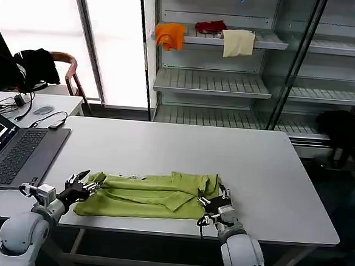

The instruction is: Fold and organize the clothes.

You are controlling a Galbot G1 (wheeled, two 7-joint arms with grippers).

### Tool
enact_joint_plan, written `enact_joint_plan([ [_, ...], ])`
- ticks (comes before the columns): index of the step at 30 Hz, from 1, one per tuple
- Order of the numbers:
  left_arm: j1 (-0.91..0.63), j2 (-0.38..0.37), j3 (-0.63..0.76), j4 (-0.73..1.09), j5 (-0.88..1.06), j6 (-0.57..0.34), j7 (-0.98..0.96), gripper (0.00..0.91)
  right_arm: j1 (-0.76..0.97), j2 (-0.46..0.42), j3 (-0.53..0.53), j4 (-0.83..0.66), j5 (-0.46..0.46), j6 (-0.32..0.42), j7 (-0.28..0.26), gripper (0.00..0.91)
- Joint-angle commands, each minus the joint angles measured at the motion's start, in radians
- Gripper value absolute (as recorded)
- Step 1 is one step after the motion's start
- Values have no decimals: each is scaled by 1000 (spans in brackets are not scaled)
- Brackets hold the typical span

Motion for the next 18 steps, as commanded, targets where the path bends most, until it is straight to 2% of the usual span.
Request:
enact_joint_plan([
  [1,20,-11,-27,-38,0,15,-29,907,-17,-2,34,48,10,9,2,907],
  [4,41,-30,-45,-58,-35,24,-95,907,-22,-4,59,86,120,31,8,907],
  [6,74,-57,-49,-81,-64,22,-154,907,-19,-7,72,103,260,70,7,907],
  [9,105,-91,-29,-89,-63,-25,-227,907,1,-13,80,120,380,114,-2,907],
  [11,113,-107,-16,-90,-63,-33,-249,907,11,-16,77,126,406,114,-5,907],
  [18,108,-176,22,-65,-45,-59,-349,907,46,-18,54,122,396,104,-4,907],
])
